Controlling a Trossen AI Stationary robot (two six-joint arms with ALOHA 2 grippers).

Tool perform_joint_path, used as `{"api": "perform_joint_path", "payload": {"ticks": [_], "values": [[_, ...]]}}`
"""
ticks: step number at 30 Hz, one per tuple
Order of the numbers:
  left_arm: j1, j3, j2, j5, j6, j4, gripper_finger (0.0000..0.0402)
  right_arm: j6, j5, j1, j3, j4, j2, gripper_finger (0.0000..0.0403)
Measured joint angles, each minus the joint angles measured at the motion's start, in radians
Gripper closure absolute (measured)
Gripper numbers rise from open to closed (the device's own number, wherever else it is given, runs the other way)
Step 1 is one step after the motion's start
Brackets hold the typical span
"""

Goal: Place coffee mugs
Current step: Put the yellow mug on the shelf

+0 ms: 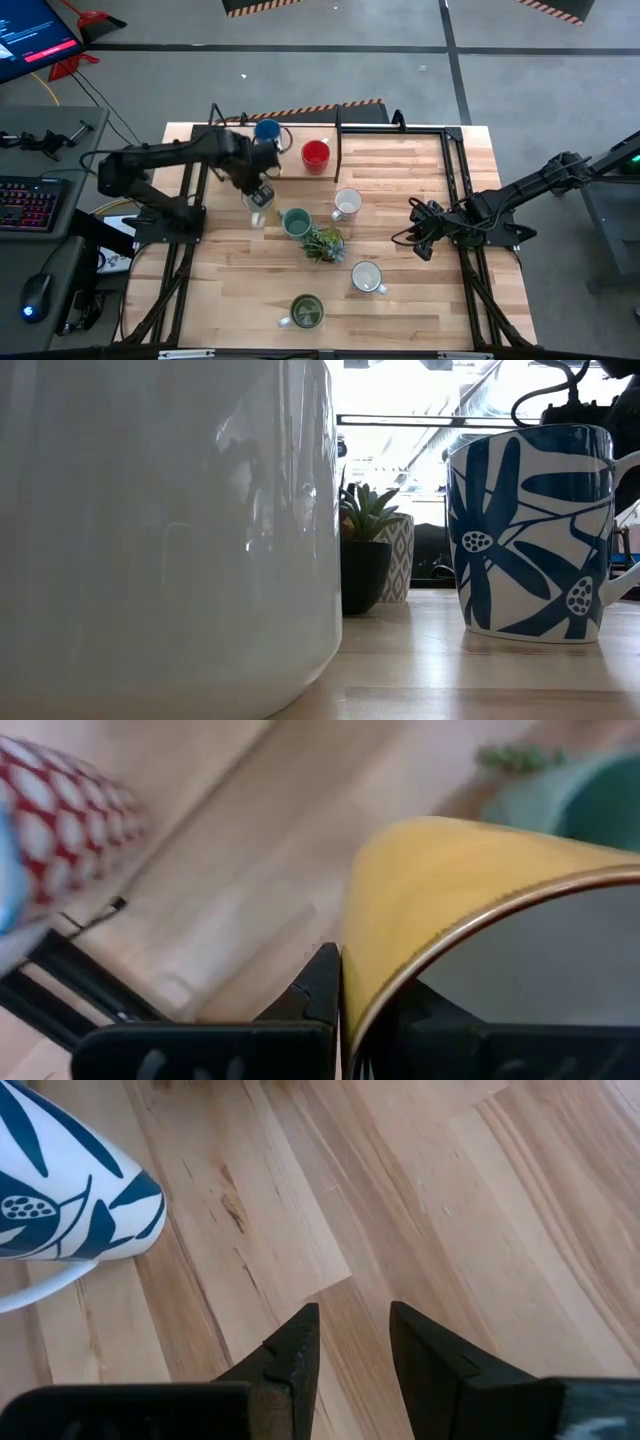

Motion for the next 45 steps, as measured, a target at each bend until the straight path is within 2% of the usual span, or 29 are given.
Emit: {"api": "perform_joint_path", "payload": {"ticks": [8,19,26,45], "values": [[0.154,0.001,0.045,-0.005,0.103,0.062,0.0392,0.003,0.000,0.000,0.000,0.011,0.000,0.0299],[0.238,0.052,0.186,-0.009,0.255,0.072,0.0392,0.003,0.000,0.000,0.000,0.034,0.000,0.0299],[0.296,0.115,0.202,-0.023,0.297,0.062,0.0392,0.000,0.000,0.000,0.000,0.034,0.000,0.0299],[0.432,0.115,0.202,-0.066,0.348,0.067,0.0392,0.026,-0.007,0.000,0.000,0.044,0.000,0.0299]]}}
